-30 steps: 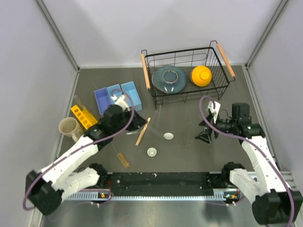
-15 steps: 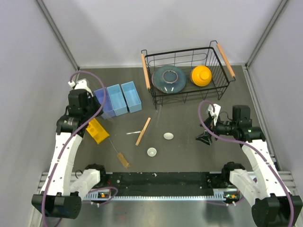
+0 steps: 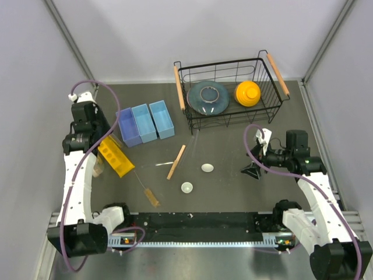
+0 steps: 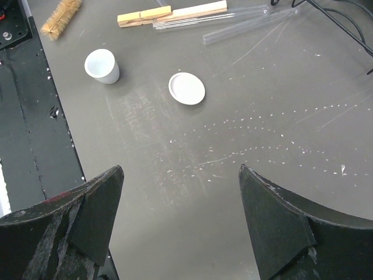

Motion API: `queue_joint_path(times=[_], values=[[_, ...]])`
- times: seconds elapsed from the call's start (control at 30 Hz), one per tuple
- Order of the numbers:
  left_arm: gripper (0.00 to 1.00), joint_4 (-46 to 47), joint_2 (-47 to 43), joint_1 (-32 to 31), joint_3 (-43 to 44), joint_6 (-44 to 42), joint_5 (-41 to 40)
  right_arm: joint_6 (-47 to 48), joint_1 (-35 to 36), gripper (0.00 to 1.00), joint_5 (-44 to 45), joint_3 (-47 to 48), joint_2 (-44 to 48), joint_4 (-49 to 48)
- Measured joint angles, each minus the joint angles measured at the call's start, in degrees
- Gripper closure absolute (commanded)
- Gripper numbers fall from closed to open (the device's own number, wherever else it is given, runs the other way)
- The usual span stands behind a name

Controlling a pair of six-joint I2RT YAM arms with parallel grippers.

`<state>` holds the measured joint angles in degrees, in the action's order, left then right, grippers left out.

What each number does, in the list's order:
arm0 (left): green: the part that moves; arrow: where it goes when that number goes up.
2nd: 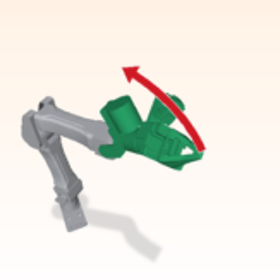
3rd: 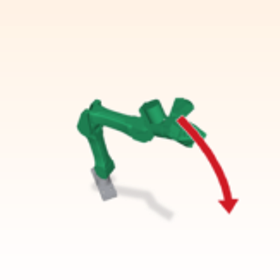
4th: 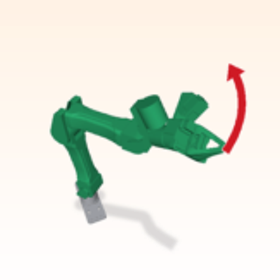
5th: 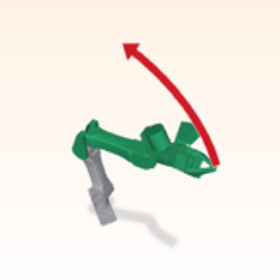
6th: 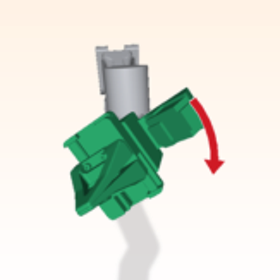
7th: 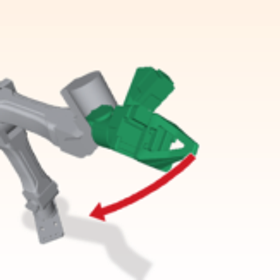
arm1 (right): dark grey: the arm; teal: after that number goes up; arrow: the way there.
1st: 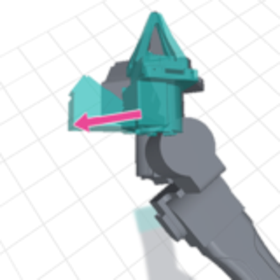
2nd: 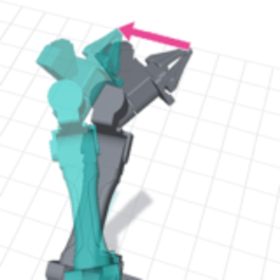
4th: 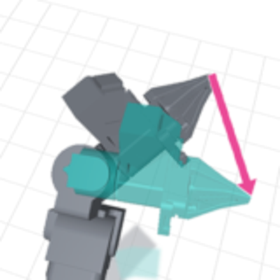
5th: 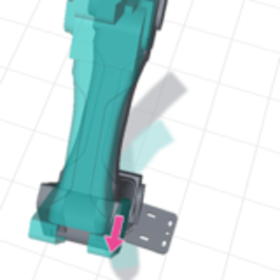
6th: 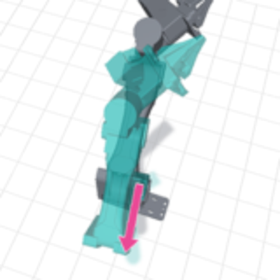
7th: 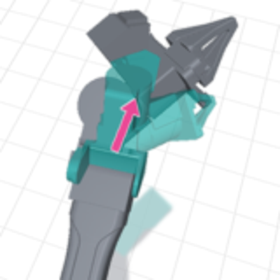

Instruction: Organize the chemistry lab equipment

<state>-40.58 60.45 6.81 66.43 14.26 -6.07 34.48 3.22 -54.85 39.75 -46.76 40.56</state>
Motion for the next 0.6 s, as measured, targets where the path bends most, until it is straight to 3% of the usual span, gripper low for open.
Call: queue_joint_path(times=[0.6], values=[[0.88,1.8,4.0,1.7,4.4,-2.3,-4.5,0.0,0.0,0.19,0.3,0.0,-0.3,-0.2]])
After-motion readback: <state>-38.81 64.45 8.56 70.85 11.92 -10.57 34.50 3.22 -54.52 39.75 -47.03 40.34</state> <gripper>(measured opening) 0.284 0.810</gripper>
